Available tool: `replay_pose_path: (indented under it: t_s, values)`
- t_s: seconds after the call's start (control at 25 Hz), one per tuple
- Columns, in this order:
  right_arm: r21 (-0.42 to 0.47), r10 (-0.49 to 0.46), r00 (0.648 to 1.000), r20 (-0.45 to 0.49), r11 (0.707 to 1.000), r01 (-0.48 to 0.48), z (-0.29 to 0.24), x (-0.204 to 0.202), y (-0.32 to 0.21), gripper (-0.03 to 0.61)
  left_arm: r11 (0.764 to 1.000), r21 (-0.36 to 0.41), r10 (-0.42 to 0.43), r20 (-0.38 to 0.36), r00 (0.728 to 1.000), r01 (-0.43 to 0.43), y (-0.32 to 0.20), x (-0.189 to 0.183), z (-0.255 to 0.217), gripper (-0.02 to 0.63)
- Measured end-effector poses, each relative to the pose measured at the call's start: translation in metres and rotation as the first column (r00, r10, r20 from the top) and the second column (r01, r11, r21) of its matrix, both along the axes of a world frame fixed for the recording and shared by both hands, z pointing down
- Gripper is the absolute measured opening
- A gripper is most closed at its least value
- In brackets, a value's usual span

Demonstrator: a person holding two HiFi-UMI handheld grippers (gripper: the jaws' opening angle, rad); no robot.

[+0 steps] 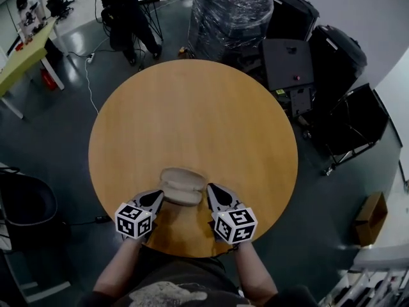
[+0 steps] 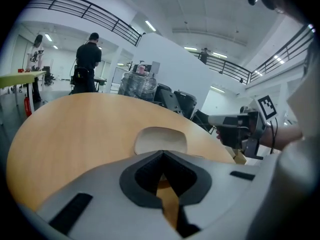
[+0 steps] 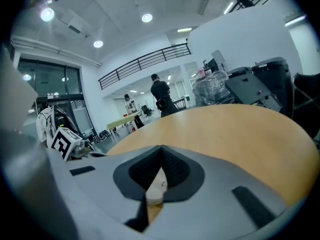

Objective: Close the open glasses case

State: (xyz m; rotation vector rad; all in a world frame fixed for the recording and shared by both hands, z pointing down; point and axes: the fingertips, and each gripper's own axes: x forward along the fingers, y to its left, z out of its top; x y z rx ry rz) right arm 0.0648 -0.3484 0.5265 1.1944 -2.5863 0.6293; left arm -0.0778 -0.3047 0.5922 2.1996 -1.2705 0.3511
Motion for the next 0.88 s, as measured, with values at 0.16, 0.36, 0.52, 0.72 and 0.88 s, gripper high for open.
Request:
replay_pose_path:
  t_s: [0.16, 0.36, 0.52, 0.72, 0.88]
  values:
    - [-0.011, -0.004, 1.000, 0.017, 1.000, 0.004, 0.002, -0.003, 0.002, -0.011, 1.000, -0.016, -0.006, 0.005, 1.000, 0.007, 0.007, -0.002, 0.005, 0.008]
    - [-0.030, 0.002, 1.000, 0.018, 1.000, -0.001, 0.008, -0.005, 0.006, -0.011, 0.999, -0.043, -0.003, 0.006, 1.000, 0.004, 0.016, -0.003, 0.012, 0.008]
    - [-0.034, 0.001, 1.000, 0.017, 0.999, -0.001, 0.007, -0.010, 0.008, -0.011, 0.997, -0.078, 0.013, 0.002, 1.000, -0.012, 0.027, -0.003, 0.025, 0.008]
    - [-0.033, 0.002, 1.000, 0.009, 0.999, -0.001, 0.007, -0.017, 0.009, -0.011, 0.996, -0.081, 0.017, -0.047, 0.999, -0.020, 0.033, -0.004, 0.035, 0.008]
    - [-0.042, 0.022, 1.000, -0.007, 0.999, -0.023, 0.011, -0.024, 0.005, -0.011, 0.996, -0.072, 0.044, -0.081, 0.996, -0.050, 0.032, -0.003, 0.038, 0.008]
